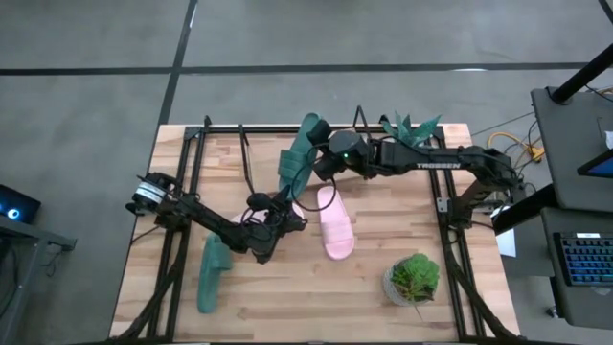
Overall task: Pick and place slides into the shelf
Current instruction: Put the top green slide on the shelf
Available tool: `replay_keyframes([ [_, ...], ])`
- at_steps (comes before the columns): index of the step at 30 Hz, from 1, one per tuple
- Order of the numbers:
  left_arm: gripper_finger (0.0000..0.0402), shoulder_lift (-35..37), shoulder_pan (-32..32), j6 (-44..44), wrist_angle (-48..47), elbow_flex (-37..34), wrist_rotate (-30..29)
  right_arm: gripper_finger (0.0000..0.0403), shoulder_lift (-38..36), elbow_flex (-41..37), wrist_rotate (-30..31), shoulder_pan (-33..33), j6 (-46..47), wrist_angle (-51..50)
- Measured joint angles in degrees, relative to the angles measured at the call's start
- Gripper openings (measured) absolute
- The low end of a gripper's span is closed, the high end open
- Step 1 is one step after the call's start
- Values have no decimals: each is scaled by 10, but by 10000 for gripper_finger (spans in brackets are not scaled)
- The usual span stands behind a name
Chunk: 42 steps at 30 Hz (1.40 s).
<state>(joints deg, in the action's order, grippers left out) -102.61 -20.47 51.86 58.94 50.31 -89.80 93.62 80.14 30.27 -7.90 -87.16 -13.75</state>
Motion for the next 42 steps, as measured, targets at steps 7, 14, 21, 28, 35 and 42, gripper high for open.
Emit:
replay_keyframes([
  [7, 22, 0, -5, 1, 0, 2, 12, 162, 0, -1, -2, -8, 13, -11],
  [14, 22, 0, -8, 16, 1, 2, 10, 61, -1, -2, -2, -10, 17, -16],
  [21, 42, 1, -9, 28, -5, 0, 24, 60, -10, -2, 7, -11, 49, -23],
  [28, 157, 7, -15, 65, -9, 1, 39, 59, -49, -3, -2, -21, 78, -37],
  [35, 247, 30, -34, 85, -16, -1, 47, 59, -89, -7, -77, -51, 136, -38],
  [42, 251, 63, -74, 141, -15, -2, 86, 58, -115, -18, -128, -92, 195, -40],
])
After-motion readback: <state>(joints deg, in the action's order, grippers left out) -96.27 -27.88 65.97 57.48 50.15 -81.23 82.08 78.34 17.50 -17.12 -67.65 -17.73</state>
